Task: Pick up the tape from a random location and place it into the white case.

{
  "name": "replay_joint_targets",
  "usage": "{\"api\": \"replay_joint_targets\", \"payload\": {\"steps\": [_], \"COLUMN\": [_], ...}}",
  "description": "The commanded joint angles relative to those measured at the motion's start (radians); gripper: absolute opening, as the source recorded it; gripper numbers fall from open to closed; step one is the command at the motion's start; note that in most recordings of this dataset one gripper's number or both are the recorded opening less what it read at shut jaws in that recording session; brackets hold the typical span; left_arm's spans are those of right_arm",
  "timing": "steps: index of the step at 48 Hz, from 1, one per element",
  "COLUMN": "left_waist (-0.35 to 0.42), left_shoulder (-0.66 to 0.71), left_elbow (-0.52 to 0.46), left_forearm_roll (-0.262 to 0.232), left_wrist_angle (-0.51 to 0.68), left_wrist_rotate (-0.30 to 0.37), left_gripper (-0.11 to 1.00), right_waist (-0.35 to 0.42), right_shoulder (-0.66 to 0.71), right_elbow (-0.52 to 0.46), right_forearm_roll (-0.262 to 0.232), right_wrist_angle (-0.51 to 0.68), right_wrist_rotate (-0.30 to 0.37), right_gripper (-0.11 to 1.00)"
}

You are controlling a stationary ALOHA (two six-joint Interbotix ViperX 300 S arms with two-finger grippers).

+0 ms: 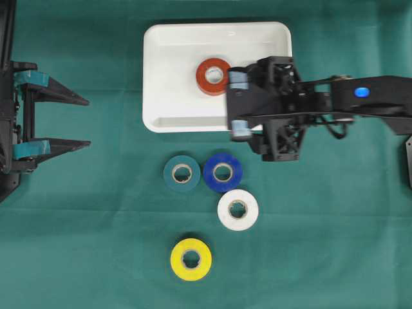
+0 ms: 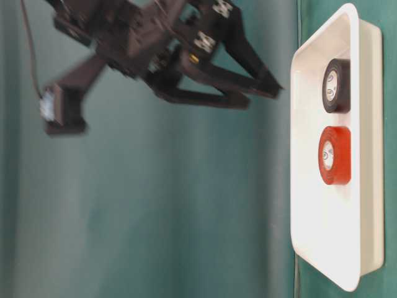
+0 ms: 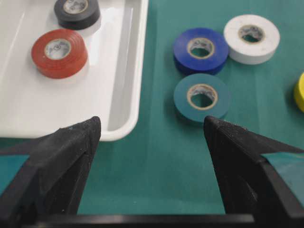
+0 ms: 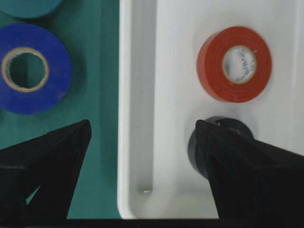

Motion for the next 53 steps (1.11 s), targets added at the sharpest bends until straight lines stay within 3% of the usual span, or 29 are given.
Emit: {"api": "replay_joint_targets", "payload": {"steps": [1, 29, 42, 53], "left_waist": [-0.002, -0.002, -0.002, -0.002], "left_shoulder": [0.003, -0.003, -0.006, -0.006], "left_elbow": [-0.023, -0.021, -0.021, -0.02], "left_forearm_roll": [-0.003, -0.003, -0.003, -0.003], "left_wrist_angle": [-0.009, -0.011, -0.011, -0.011], "left_wrist_rotate": [-0.002, -0.002, -0.002, -0.002], "left_gripper": [0.83, 0.83, 0.83, 0.83], "right_waist": [0.003, 0.003, 0.003, 0.003], "right_shoulder": [-0.084, -0.541, -0.647, -0.65], "right_elbow": [0.026, 0.362, 0.509, 0.604], "right_forearm_roll": [0.005, 0.026, 0.029, 0.031], "right_wrist_angle": [-0.038, -0.267, -0.397, -0.477], "right_wrist_rotate": [0.002, 0.018, 0.055, 0.109], "right_gripper": [0.88, 0.88, 0.88, 0.88]}}
